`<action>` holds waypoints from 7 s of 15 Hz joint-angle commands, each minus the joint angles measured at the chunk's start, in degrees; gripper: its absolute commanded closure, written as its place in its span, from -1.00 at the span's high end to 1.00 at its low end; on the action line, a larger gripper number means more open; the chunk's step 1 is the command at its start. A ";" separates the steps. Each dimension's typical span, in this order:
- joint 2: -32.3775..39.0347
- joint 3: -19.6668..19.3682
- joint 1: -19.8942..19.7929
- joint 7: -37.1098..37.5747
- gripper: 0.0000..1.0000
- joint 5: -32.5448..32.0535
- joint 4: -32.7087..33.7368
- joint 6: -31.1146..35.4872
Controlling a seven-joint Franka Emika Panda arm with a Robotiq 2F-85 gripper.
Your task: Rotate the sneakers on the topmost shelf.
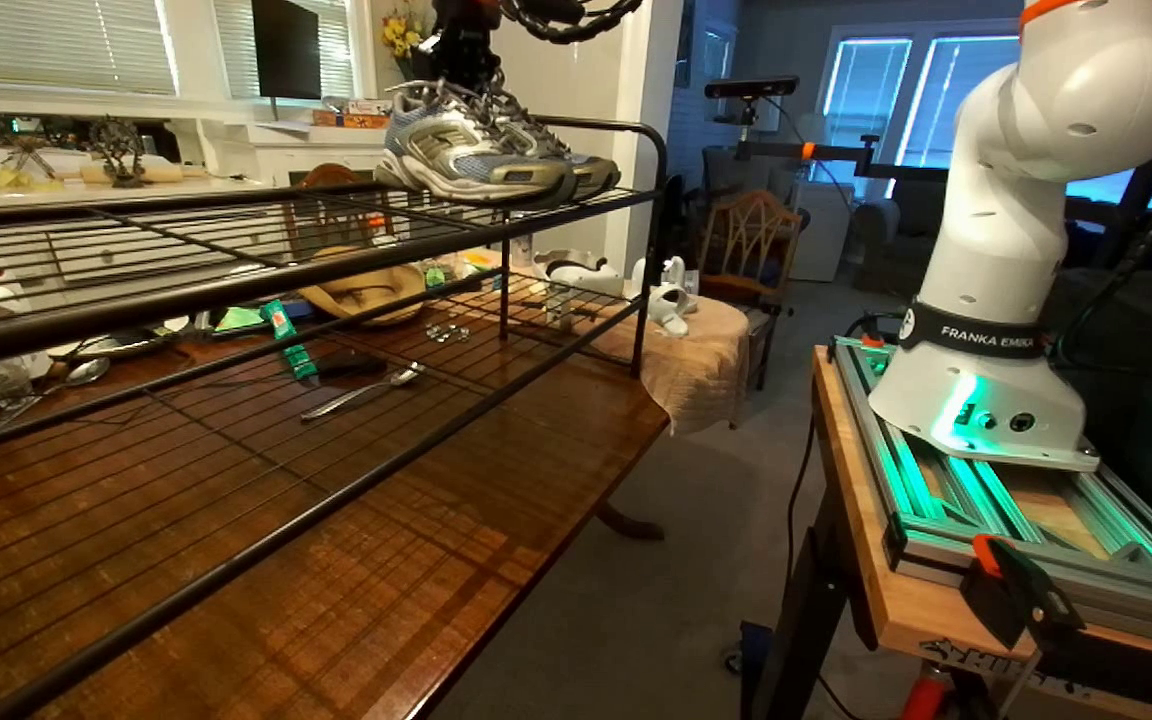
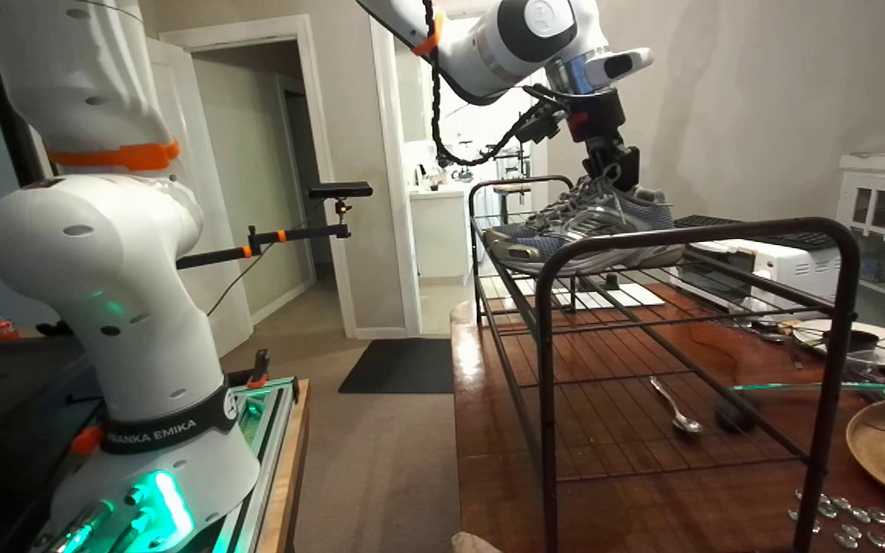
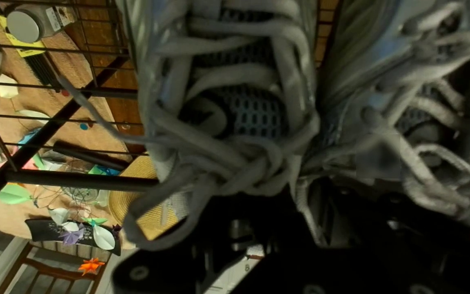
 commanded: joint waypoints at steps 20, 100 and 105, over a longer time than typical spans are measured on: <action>3.54 0.28 0.94 -57.15 -0.91 15.74 10.48 -11.01; -14.05 2.91 4.31 -47.17 1.00 13.35 -4.17 -4.26; -19.02 3.64 2.30 -28.85 1.00 2.98 -8.40 -6.32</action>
